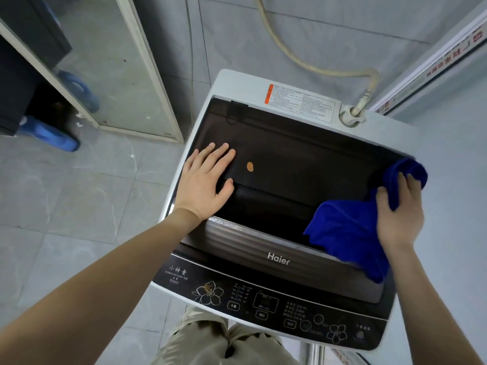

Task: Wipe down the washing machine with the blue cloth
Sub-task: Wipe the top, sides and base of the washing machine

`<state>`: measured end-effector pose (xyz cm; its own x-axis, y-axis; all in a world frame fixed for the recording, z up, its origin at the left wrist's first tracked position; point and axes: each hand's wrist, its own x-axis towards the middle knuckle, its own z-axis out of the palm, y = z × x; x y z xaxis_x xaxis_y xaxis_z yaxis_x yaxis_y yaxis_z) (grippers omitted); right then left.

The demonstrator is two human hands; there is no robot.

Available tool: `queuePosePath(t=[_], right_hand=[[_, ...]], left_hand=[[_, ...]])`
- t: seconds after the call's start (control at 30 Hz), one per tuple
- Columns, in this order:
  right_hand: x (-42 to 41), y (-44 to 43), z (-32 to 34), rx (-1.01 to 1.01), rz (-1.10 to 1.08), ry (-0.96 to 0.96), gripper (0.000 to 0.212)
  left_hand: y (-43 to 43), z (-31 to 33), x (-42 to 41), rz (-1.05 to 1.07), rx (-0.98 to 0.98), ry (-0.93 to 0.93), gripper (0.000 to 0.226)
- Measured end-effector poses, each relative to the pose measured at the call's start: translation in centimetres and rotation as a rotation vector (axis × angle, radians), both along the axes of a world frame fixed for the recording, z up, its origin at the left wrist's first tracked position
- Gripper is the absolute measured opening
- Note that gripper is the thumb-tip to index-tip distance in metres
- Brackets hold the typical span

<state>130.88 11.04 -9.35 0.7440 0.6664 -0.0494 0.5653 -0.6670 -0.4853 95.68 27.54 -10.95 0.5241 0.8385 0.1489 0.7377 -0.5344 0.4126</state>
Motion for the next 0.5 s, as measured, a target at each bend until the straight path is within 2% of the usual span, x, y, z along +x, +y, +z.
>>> queuePosePath(t=[0.13,0.3,0.5], right_hand=[[-1.0,-0.6,-0.3,-0.038,0.056,-0.029,0.069],[-0.7,5.5,0.5,-0.042,0.310,-0.033,0.063],[-10.4,8.3,-0.4,0.024,0.692,-0.091,0.056]], left_hand=[[-0.1,-0.1,0.2,0.008,-0.004,-0.008,0.055],[0.0,-0.1,0.1,0.015,-0.003,0.000,0.055],[-0.1,0.1,0.0,-0.002,-0.013,0.021,0.055]])
